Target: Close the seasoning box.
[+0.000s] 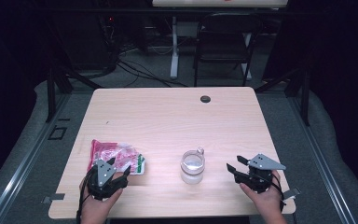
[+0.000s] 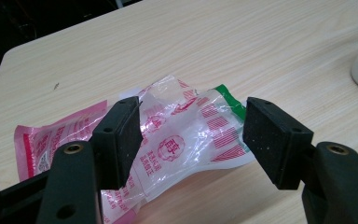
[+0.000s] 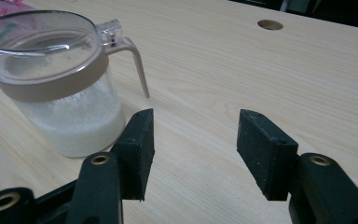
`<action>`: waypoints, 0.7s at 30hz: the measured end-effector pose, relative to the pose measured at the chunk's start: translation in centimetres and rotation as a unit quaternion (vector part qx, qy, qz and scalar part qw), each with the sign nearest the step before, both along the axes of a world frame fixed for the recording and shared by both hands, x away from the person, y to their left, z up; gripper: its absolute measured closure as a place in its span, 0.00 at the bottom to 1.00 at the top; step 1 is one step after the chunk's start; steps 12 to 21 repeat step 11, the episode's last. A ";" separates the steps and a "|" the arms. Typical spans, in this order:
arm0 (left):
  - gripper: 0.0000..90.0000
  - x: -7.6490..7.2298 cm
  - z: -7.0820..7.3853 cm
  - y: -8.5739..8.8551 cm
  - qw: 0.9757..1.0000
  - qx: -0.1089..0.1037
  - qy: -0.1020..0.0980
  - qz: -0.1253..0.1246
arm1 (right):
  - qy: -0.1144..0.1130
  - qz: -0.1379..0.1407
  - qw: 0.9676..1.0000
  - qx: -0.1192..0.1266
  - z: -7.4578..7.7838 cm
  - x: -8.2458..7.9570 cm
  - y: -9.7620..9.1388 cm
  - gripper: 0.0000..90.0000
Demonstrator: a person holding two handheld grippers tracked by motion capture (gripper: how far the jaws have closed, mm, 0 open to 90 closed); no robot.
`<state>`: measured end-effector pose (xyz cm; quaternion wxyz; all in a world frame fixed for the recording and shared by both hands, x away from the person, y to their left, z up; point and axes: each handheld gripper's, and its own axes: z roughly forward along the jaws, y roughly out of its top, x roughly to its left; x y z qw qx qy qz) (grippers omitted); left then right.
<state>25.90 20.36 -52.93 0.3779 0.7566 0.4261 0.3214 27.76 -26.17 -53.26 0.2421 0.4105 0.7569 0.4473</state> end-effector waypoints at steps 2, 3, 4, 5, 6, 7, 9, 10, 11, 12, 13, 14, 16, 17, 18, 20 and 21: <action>0.41 0.0 -0.1 0.0 1.000 0.000 0.002 0.000 | 0.004 0.000 1.000 -0.003 -0.2 0.2 0.1 0.52; 0.41 0.1 -0.1 0.0 1.000 0.000 0.004 0.000 | 0.005 0.000 1.000 -0.003 -0.3 0.3 0.1 0.52; 0.41 0.1 -0.1 0.0 1.000 -0.001 0.005 0.000 | 0.006 0.002 1.000 -0.005 -0.4 0.3 0.1 0.52; 0.41 0.2 -0.1 0.0 1.000 -0.002 0.006 0.000 | 0.007 0.002 1.000 -0.005 -0.4 0.4 0.2 0.52; 0.41 0.1 -0.1 -0.1 1.000 -0.003 0.006 -0.001 | 0.008 0.001 1.000 -0.005 -0.5 0.4 0.3 0.52; 0.41 0.1 -0.1 -0.1 1.000 -0.002 0.005 -0.001 | 0.007 0.001 1.000 -0.004 -0.5 0.4 0.4 0.51; 0.41 0.1 -0.1 -0.1 1.000 -0.002 0.004 -0.002 | 0.007 0.004 1.000 -0.006 -0.5 0.3 0.4 0.51; 0.41 0.1 -0.1 -0.1 1.000 -0.002 0.004 -0.001 | 0.007 0.004 1.000 -0.007 -0.5 0.3 0.5 0.51; 0.41 0.1 -0.1 -0.1 1.000 -0.002 0.004 -0.001 | 0.007 0.003 1.000 -0.008 -0.5 0.3 0.5 0.51; 0.41 0.1 -0.1 -0.1 1.000 -0.002 0.004 -0.001 | 0.007 0.003 1.000 -0.008 -0.5 0.3 0.5 0.51; 0.41 0.1 -0.1 -0.1 1.000 -0.002 0.004 -0.001 | 0.007 0.003 1.000 -0.008 -0.5 0.3 0.5 0.51; 0.41 0.1 -0.1 -0.1 1.000 -0.002 0.004 -0.001 | 0.007 0.003 1.000 -0.008 -0.5 0.3 0.5 0.51; 0.41 0.1 -0.1 -0.1 1.000 -0.002 0.004 -0.001 | 0.007 0.003 1.000 -0.008 -0.5 0.3 0.5 0.51; 0.41 0.1 -0.1 -0.1 1.000 -0.002 0.004 -0.001 | 0.007 0.003 1.000 -0.008 -0.5 0.3 0.5 0.51; 0.41 0.1 -0.1 -0.1 1.000 -0.002 0.004 -0.001 | 0.007 0.003 1.000 -0.008 -0.5 0.3 0.5 0.51; 0.41 0.1 -0.1 -0.1 1.000 -0.002 0.004 -0.001 | 0.007 0.003 1.000 -0.008 -0.5 0.3 0.5 0.51; 0.41 0.1 -0.1 -0.1 1.000 -0.002 0.004 -0.001 | 0.007 0.003 1.000 -0.008 -0.5 0.3 0.5 0.51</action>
